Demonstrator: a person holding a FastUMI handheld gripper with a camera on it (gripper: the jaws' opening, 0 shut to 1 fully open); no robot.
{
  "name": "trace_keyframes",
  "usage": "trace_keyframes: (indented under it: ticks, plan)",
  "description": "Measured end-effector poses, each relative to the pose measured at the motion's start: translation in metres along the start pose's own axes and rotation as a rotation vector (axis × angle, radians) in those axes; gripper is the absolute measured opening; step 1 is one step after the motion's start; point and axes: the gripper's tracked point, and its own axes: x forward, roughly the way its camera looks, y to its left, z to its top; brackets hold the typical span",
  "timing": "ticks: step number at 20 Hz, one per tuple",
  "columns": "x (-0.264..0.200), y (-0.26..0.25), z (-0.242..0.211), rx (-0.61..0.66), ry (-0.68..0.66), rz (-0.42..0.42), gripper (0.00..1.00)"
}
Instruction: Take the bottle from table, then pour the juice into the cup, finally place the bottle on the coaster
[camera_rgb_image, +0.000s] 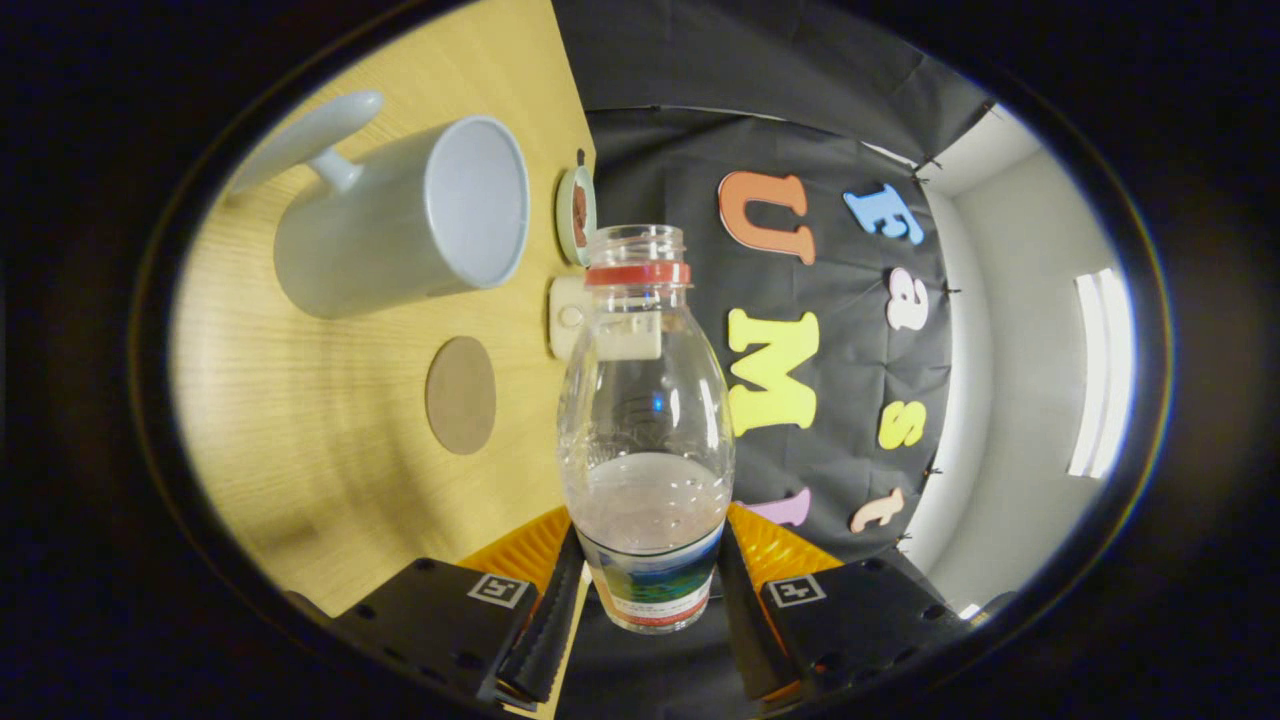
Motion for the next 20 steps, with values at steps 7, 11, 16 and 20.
trace_keyframes:
  ticks: [7, 11, 16, 20]
  plan:
    - [-0.004, -0.008, 0.004, -0.105, -0.018, -0.007, 0.72]
    - [-0.004, -0.013, 0.009, -0.154, -0.031, -0.001, 0.72]
    - [-0.006, -0.016, 0.01, -0.19, -0.032, 0.007, 0.72]
    - [-0.004, -0.02, 0.009, -0.208, -0.036, 0.007, 0.71]
